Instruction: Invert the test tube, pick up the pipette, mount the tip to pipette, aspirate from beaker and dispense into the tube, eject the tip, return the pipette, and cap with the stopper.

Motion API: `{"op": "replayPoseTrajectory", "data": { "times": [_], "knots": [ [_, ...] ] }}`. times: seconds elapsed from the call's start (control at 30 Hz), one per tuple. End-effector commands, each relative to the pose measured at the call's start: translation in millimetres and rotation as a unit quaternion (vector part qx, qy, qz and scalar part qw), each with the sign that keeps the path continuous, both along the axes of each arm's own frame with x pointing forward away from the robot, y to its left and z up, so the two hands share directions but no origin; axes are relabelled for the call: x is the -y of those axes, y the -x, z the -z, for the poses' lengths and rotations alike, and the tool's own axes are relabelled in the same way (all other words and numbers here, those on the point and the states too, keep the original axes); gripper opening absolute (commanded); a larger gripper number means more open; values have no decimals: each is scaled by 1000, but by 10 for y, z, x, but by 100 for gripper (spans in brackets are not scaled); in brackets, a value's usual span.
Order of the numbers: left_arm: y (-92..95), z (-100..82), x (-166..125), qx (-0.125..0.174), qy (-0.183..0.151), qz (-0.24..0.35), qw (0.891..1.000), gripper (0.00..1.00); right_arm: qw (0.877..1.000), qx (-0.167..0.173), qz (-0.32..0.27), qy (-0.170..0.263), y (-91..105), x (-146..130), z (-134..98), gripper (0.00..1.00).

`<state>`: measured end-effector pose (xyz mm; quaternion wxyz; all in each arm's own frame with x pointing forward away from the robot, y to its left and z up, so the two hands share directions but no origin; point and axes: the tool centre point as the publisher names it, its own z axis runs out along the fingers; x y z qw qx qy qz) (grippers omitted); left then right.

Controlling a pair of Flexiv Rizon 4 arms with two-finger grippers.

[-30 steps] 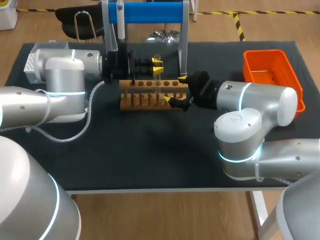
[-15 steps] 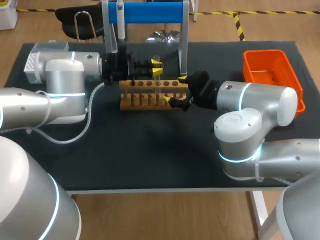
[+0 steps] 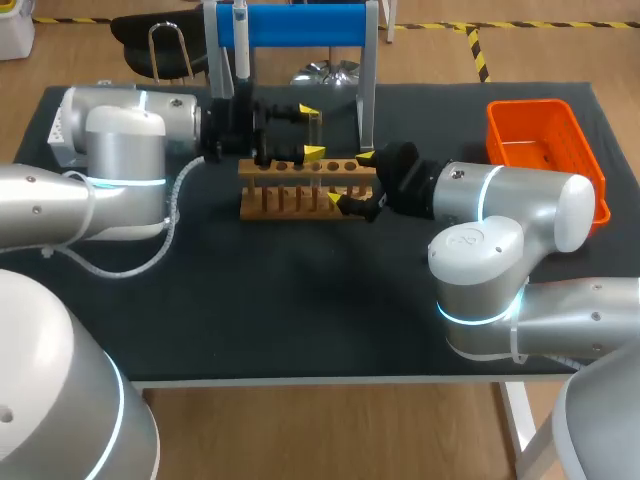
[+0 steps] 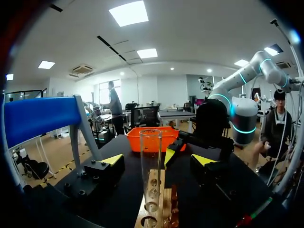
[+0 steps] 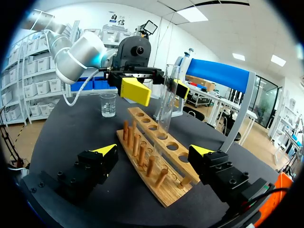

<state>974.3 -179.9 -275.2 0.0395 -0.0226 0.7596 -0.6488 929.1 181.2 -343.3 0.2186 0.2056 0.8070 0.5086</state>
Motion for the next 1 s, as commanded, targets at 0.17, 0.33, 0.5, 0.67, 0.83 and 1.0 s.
{"op": "replayPoseTrajectory", "data": {
  "times": [0.17, 0.33, 0.5, 0.67, 0.83, 1.0],
  "knots": [
    [383, -347, -608, -31, -61, -57, 996, 100, 1000, -2, -1, 1, 0, 7, -12, 100],
    [518, -410, -871, -57, -85, -120, 988, 100, 1000, -2, -1, 1, 0, 7, -12, 100],
    [518, -410, -871, -57, -85, -120, 988, 100, 1000, -2, -1, 1, 0, 7, -12, 100],
    [518, -410, -871, -57, -85, -120, 988, 100, 1000, -2, -1, 1, 0, 7, -12, 100],
    [518, -410, -871, -57, -85, -120, 988, 100, 1000, -2, -1, 1, 0, 7, -12, 100],
    [477, -392, -1099, -51, -92, -149, 983, 100, 1000, -2, -1, 1, 0, 7, -12, 100]
  ]
}}
